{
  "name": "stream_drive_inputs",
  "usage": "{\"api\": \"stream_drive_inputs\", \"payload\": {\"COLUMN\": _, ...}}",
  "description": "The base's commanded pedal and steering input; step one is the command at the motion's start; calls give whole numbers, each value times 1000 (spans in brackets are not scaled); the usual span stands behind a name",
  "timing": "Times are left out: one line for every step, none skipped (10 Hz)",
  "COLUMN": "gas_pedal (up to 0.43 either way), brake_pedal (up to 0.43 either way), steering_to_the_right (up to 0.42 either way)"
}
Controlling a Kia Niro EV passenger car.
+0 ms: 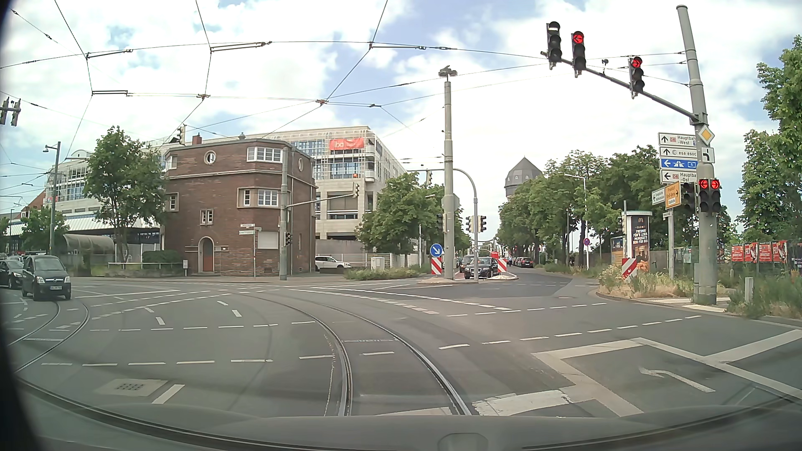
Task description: Follow the waypoints while adhering to traffic rules and regulations
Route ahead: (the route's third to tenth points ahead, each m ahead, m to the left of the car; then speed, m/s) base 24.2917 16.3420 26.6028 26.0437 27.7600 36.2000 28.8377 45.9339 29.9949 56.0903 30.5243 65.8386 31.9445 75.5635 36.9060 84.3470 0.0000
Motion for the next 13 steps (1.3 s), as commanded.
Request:
{"api": "stream_drive_inputs", "payload": {"gas_pedal": 0, "brake_pedal": 238, "steering_to_the_right": -109}}
{"api": "stream_drive_inputs", "payload": {"gas_pedal": 0, "brake_pedal": 238, "steering_to_the_right": -110}}
{"api": "stream_drive_inputs", "payload": {"gas_pedal": 0, "brake_pedal": 238, "steering_to_the_right": -110}}
{"api": "stream_drive_inputs", "payload": {"gas_pedal": 0, "brake_pedal": 238, "steering_to_the_right": -110}}
{"api": "stream_drive_inputs", "payload": {"gas_pedal": 0, "brake_pedal": 238, "steering_to_the_right": -110}}
{"api": "stream_drive_inputs", "payload": {"gas_pedal": 0, "brake_pedal": 238, "steering_to_the_right": -110}}
{"api": "stream_drive_inputs", "payload": {"gas_pedal": 0, "brake_pedal": 238, "steering_to_the_right": -110}}
{"api": "stream_drive_inputs", "payload": {"gas_pedal": 0, "brake_pedal": 238, "steering_to_the_right": -109}}
{"api": "stream_drive_inputs", "payload": {"gas_pedal": 0, "brake_pedal": 238, "steering_to_the_right": -109}}
{"api": "stream_drive_inputs", "payload": {"gas_pedal": 0, "brake_pedal": 238, "steering_to_the_right": -109}}
{"api": "stream_drive_inputs", "payload": {"gas_pedal": 0, "brake_pedal": 238, "steering_to_the_right": -109}}
{"api": "stream_drive_inputs", "payload": {"gas_pedal": 0, "brake_pedal": 238, "steering_to_the_right": -110}}
{"api": "stream_drive_inputs", "payload": {"gas_pedal": 0, "brake_pedal": 238, "steering_to_the_right": -110}}
